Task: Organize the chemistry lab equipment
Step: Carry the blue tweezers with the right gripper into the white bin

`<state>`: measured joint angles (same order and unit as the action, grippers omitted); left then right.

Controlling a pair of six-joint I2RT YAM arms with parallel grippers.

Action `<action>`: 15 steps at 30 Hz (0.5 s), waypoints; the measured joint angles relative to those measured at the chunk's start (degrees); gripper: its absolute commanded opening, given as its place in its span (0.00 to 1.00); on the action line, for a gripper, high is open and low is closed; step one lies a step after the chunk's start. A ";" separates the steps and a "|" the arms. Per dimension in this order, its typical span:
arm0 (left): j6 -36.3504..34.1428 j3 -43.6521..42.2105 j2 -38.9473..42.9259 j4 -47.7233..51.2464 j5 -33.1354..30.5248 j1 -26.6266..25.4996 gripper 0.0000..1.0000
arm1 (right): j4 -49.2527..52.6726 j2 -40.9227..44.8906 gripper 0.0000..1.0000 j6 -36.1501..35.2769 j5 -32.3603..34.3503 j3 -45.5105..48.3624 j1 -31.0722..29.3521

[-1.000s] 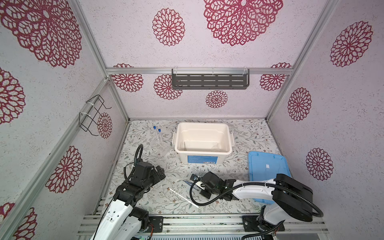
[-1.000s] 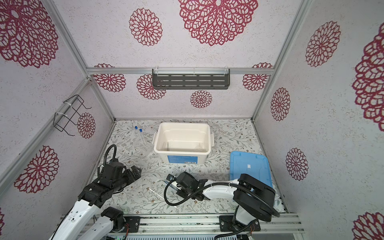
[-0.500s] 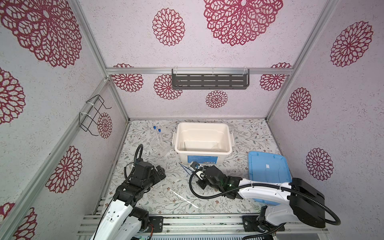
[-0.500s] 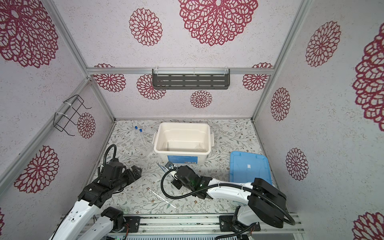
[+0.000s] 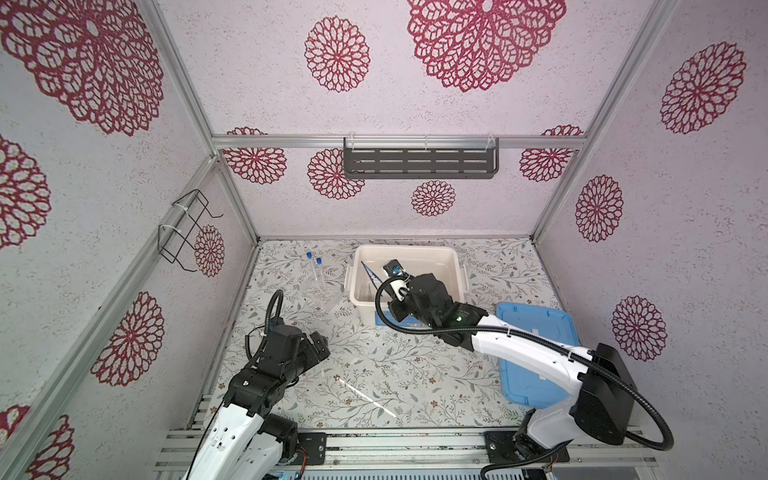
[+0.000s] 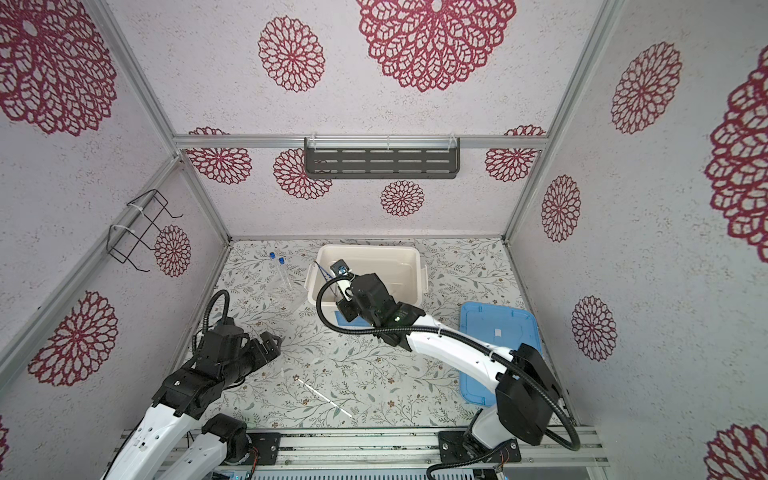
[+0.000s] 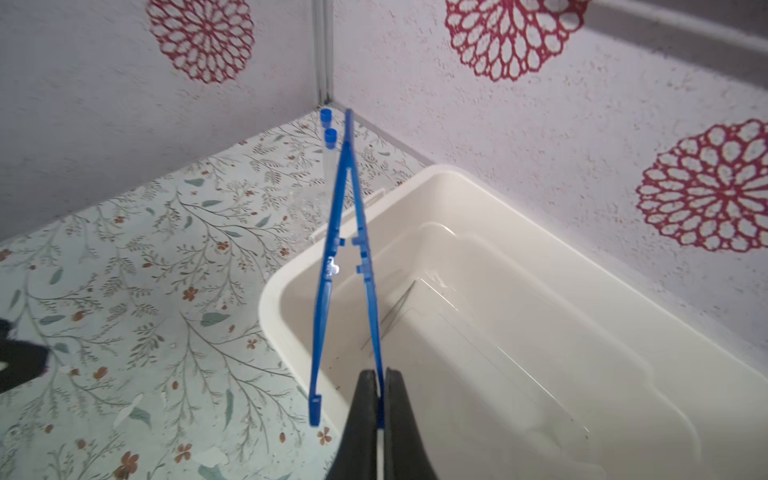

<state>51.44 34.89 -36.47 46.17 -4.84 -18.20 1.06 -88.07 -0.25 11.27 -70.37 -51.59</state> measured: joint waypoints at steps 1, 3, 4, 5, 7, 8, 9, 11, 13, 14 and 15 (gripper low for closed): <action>-0.02 0.00 0.07 0.02 -0.02 0.00 0.97 | 1.68 -1.40 0.00 0.37 0.07 -1.73 0.70; -0.04 0.00 0.09 0.02 -0.17 0.00 0.97 | 5.88 -4.46 0.00 1.66 0.20 -5.53 1.75; -0.09 0.00 0.09 0.04 -0.20 0.00 0.97 | 7.54 -5.73 0.00 2.43 0.46 -7.08 2.01; -0.20 0.00 0.09 0.07 -0.24 0.00 0.98 | 9.38 -7.26 0.00 3.41 0.72 -8.83 2.25; -0.28 0.00 0.13 0.09 -0.33 0.02 0.97 | 12.11 -9.86 0.00 5.38 1.51 -11.32 2.60; -0.35 0.00 0.13 0.09 -0.39 0.04 0.97 | 13.46 -11.10 0.00 6.49 2.19 -12.33 2.71; -0.37 0.00 0.13 0.09 -0.42 0.04 0.97 | 14.75 -12.35 0.00 7.72 2.69 -13.22 2.71; -0.42 0.00 0.13 0.09 -0.42 0.09 0.97 | 17.07 -14.60 0.00 9.97 3.85 -14.78 2.71; -0.42 0.00 0.13 0.11 -0.44 0.11 0.97 | 19.04 -16.85 0.00 12.20 4.90 -16.46 2.71; -0.48 0.00 0.13 0.11 -0.44 0.11 0.97 | 19.65 -18.12 0.00 13.60 5.75 -17.57 2.71; -0.61 0.02 0.13 0.17 -0.44 0.11 0.97 | 20.09 -18.88 0.00 14.62 6.45 -18.38 2.78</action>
<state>50.83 34.92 -36.34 46.35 -5.28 -18.09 21.15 -106.96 14.37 17.72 -88.75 -48.82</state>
